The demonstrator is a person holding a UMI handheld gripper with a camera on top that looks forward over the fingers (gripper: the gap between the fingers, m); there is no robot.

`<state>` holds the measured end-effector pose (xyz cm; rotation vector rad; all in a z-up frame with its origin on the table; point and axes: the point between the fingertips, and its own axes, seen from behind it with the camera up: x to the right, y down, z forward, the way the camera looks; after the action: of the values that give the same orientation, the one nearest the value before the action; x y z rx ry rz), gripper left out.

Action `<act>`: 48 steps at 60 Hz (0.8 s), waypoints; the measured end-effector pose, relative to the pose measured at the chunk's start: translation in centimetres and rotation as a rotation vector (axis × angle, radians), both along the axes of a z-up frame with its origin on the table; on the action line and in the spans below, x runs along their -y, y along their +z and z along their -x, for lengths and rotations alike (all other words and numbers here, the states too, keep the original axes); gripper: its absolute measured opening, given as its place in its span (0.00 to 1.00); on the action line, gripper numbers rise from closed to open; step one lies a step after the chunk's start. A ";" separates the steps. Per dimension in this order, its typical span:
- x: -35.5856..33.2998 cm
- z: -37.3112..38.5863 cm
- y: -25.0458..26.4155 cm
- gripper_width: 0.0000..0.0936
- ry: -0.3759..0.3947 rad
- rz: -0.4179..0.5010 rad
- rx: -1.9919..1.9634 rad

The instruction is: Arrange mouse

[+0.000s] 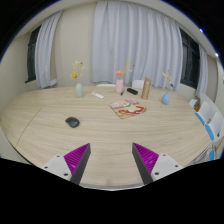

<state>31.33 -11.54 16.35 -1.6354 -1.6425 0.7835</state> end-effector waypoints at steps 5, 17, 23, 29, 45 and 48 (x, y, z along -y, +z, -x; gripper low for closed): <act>1.5 0.0 -0.2 0.92 0.030 0.011 0.001; 8.8 -0.4 -1.8 0.93 0.123 0.041 0.015; 11.8 -0.1 -2.1 0.92 0.146 0.049 0.005; 14.4 0.0 -2.8 0.92 0.151 0.059 0.017; 19.8 3.3 -5.4 0.92 0.151 0.077 0.039; 20.5 4.6 -6.0 0.92 0.149 0.073 0.033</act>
<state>26.71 -31.99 10.36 -1.5965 -1.7944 0.9052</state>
